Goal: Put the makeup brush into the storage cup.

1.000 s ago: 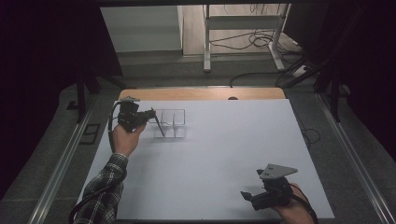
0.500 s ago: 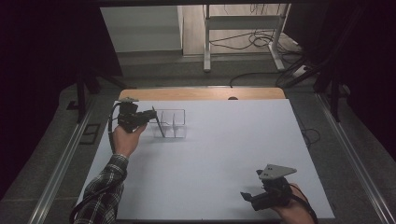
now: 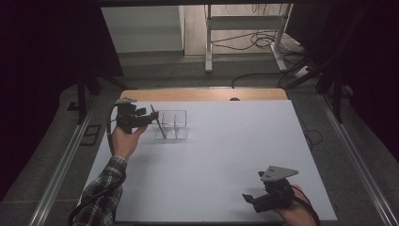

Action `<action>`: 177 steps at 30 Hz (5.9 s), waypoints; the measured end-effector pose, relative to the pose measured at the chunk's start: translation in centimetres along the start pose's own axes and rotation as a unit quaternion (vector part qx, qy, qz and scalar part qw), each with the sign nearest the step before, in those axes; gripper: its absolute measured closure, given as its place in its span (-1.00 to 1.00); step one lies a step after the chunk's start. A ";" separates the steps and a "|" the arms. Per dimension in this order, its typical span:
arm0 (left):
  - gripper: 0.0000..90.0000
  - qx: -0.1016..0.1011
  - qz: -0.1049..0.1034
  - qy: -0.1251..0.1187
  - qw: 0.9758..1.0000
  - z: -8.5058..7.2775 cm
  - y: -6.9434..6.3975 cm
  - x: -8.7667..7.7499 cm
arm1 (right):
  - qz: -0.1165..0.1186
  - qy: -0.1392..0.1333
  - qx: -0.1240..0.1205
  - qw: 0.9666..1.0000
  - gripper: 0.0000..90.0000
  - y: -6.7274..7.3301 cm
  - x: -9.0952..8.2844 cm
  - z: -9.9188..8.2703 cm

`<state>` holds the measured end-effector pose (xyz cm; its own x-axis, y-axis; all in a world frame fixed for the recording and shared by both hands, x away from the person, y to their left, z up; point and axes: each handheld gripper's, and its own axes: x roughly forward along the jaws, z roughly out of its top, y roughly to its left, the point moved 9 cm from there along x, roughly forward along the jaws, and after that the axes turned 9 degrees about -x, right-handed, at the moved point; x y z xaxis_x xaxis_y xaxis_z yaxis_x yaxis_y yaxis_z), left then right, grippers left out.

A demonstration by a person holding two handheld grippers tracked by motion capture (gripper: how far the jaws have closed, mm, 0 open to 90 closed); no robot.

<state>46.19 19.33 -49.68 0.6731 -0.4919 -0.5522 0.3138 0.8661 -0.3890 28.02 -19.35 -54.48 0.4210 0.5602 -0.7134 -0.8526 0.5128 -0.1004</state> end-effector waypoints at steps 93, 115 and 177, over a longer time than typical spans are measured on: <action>-0.89 0.115 -0.058 0.035 0.991 -7.7 -6.7 -2.8 | -0.006 0.005 -0.007 1.000 -0.90 0.1 0.1 0.0; -0.89 0.116 -0.062 0.047 0.990 -10.2 -7.1 -3.5 | -0.004 0.003 -0.018 1.000 -0.90 0.2 0.1 0.2; -0.89 0.104 -0.045 0.035 0.993 -13.6 -6.0 -8.3 | -0.011 -0.007 -0.007 1.000 -0.94 -0.2 -0.2 0.3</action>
<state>29.56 17.00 -52.81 0.5908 -0.5666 -0.5743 0.5068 0.8145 -0.2823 28.19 -19.37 -54.08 0.4447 0.5580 -0.7006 -0.8472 0.5159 -0.1269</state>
